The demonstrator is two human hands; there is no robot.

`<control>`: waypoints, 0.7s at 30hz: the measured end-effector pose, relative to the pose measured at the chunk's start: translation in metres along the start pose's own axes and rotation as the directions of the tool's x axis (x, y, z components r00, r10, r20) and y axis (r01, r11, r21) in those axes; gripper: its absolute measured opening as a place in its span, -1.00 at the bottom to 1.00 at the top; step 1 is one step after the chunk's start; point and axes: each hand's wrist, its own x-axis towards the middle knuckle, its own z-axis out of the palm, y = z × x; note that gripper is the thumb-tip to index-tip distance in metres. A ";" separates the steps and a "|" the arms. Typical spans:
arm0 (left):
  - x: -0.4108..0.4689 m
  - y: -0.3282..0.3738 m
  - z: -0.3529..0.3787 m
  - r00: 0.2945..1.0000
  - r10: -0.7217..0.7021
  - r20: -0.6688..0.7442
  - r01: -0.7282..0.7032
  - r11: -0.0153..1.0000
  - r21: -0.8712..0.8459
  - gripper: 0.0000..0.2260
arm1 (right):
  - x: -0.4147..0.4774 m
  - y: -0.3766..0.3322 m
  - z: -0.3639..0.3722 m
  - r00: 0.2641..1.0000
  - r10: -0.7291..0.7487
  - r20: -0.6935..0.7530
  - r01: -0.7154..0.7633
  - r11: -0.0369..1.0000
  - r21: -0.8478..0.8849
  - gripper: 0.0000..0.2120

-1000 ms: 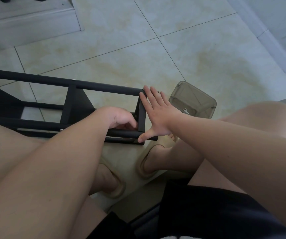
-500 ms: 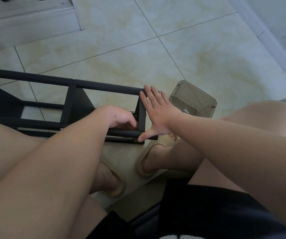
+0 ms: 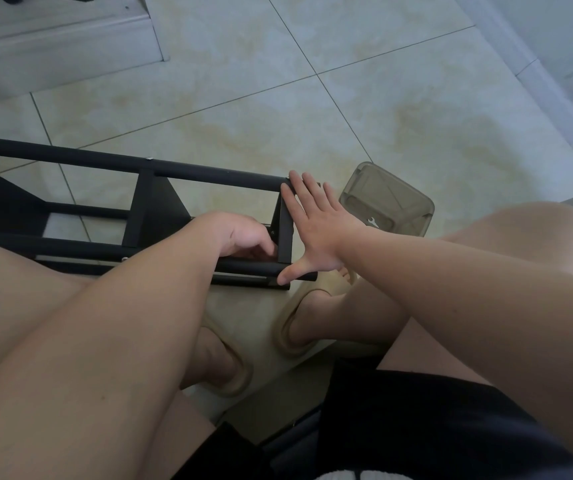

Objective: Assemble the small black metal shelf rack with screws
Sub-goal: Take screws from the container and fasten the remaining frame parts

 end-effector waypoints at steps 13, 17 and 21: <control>0.002 -0.001 -0.001 0.998 0.037 -0.041 -0.036 0.999 0.026 -0.88 | 0.000 -0.001 0.000 1.000 0.003 0.000 -0.003 1.000 0.001 0.50; 0.000 0.000 0.002 0.997 0.042 -0.063 -0.040 0.998 0.040 -0.84 | 0.000 -0.001 0.000 1.000 0.004 -0.002 -0.004 1.000 0.000 0.50; 0.005 0.000 0.001 0.983 0.074 -0.166 -0.048 0.986 0.159 -0.73 | 0.000 -0.001 0.001 1.000 0.005 -0.004 -0.005 1.000 0.003 0.50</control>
